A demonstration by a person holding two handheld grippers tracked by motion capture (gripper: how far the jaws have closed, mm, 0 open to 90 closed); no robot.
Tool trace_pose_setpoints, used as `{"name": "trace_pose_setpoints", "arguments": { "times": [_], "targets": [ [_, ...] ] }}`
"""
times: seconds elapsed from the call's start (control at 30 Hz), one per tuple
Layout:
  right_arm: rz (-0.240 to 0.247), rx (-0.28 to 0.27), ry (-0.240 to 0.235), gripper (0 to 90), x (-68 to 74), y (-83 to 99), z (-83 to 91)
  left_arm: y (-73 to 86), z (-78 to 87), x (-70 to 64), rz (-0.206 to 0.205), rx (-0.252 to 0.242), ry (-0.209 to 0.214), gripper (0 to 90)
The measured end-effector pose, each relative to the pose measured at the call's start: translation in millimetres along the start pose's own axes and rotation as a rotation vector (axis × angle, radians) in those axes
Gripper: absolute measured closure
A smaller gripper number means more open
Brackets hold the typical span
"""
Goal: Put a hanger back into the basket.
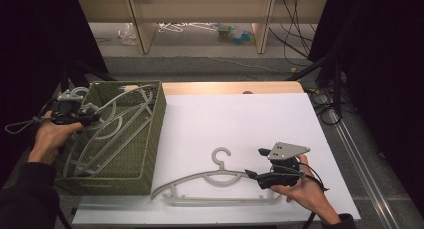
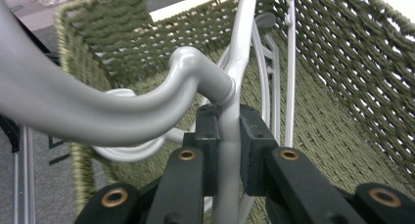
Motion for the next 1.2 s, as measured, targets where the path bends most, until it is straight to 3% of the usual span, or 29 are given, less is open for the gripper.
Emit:
{"name": "trace_pose_setpoints", "arguments": {
  "times": [0.43, 0.6, 0.8, 1.1, 1.2],
  "targets": [
    [0.002, 0.0, 0.0, 20.7, -0.4, 0.3, -0.7, 18.1, -25.1, -5.5, 0.004, 0.048, 0.013, 80.2],
    [0.0, 0.001, 0.0, 20.7, -0.3, 0.2, -0.2, 19.2, -27.1, -6.0, 0.006, 0.044, 0.006, 80.0],
    [0.001, 0.002, -0.003, 20.7, 0.0, 0.1, -0.1, 21.2, -31.6, -2.6, 0.032, 0.045, -0.018, 79.5],
    [0.001, 0.001, -0.004, 20.7, 0.0, 0.0, 0.0, 27.5, -39.7, 6.9, 0.032, 0.067, -0.093, 78.6],
    [0.003, 0.0, -0.002, 20.9, -0.6, -0.1, -0.2, 29.3, -41.1, 7.2, 0.031, 0.073, -0.09, 78.2]
  ]
}}
Point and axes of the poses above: each handheld gripper's, and its own axes: z roughly backward along the jaws, y roughly out of its underside, x roughly to its left, the point moved 8 cm from there along -z, roughly forward along the jaws, and after that the axes turned 1 degree about -z, right-handed, at the moved point
